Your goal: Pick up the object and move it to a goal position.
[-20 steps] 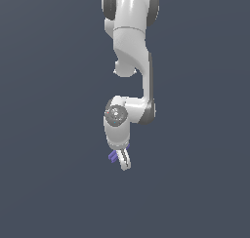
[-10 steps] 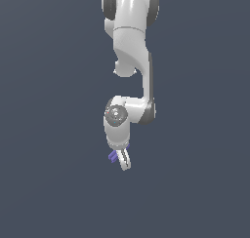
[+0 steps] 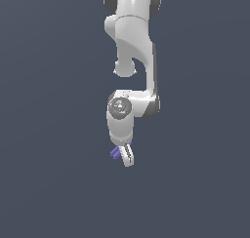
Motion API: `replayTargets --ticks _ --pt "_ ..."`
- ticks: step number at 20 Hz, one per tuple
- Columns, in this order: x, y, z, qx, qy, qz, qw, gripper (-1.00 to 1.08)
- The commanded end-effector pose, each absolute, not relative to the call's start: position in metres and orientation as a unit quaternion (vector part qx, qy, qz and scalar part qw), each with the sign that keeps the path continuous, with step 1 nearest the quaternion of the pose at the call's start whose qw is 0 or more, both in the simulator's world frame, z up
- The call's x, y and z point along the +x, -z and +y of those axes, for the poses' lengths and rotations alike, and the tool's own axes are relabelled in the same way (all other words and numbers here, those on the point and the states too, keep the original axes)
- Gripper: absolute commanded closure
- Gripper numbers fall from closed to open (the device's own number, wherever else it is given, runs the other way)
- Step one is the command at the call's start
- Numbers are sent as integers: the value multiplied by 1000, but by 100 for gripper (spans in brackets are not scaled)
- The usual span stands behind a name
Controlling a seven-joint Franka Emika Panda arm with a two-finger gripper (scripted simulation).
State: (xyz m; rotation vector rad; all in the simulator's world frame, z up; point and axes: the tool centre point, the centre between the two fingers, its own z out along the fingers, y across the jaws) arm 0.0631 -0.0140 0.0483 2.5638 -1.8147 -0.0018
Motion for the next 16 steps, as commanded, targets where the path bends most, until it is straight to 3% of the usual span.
replayTargets --ticks 1,16 --pt "61 -64 -7 816 0 -577 0 108" --pt "36 -220 62 816 0 -578 0 108"
